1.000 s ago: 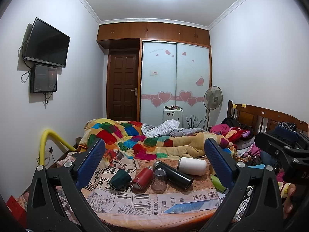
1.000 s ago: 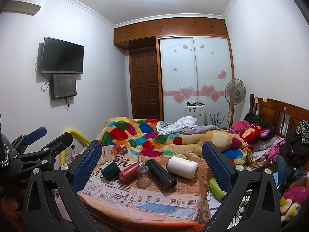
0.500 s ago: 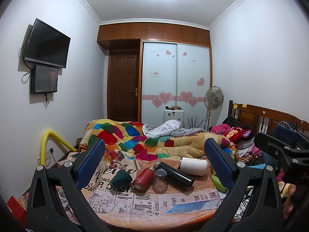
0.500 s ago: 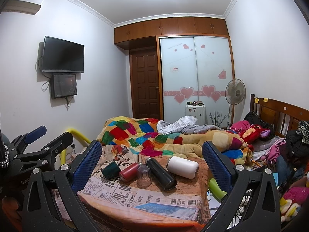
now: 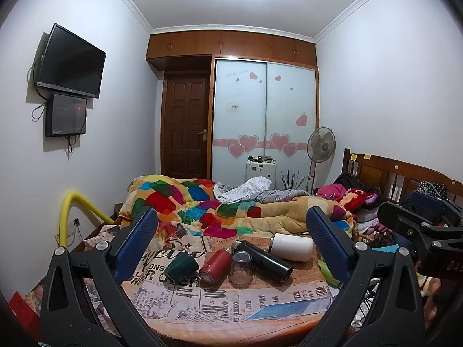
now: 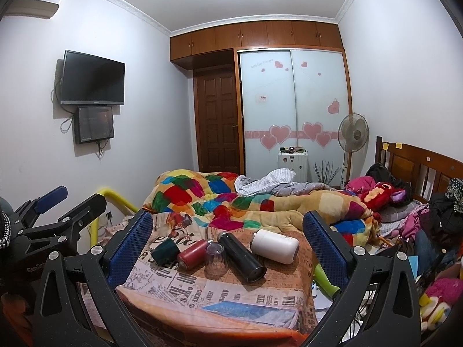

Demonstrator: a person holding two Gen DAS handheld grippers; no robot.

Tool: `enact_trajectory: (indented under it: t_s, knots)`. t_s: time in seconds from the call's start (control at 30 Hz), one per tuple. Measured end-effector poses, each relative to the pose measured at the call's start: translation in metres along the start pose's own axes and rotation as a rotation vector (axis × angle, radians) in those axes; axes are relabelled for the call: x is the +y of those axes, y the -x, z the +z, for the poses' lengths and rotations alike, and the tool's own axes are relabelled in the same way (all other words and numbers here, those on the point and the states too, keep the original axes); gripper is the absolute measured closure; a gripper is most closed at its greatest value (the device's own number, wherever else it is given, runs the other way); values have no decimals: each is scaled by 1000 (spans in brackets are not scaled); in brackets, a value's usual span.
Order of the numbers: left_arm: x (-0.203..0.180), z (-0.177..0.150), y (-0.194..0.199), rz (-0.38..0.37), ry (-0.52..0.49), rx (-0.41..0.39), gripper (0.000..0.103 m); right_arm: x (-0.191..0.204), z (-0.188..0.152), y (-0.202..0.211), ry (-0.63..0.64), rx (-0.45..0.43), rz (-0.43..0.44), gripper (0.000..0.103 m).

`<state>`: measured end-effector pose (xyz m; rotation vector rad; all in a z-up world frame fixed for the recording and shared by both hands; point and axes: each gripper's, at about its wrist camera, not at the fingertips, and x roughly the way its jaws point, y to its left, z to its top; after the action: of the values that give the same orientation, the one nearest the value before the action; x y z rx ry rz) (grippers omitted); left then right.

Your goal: Flip cup upright

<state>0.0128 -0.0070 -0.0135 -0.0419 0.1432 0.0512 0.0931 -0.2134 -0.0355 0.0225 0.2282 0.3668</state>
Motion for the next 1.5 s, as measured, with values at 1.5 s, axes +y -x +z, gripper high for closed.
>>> enact_trajectory:
  t_s: [1.5]
  knots:
    - [159, -212, -379, -78, 3, 875, 31, -16, -58, -175, -12, 392, -64, 0]
